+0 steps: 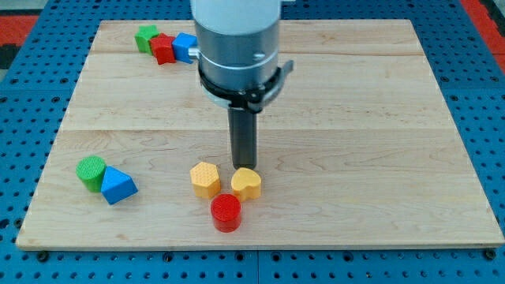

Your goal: Move the yellow heart below the yellow hexagon

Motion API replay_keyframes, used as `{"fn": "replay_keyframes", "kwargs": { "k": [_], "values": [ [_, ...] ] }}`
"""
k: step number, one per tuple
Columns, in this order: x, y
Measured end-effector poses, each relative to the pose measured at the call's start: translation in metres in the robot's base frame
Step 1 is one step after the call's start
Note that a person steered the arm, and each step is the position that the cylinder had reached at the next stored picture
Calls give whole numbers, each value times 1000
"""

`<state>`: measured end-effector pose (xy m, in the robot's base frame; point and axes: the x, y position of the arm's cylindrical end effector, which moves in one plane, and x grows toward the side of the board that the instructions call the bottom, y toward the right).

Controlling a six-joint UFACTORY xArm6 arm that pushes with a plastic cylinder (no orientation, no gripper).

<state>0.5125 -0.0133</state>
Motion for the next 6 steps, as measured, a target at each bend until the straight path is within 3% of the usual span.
{"fn": "replay_keyframes", "kwargs": {
  "k": [1, 2, 3, 6],
  "values": [
    [0, -4],
    [-6, 69],
    [17, 78],
    [26, -101]
  ]
}}
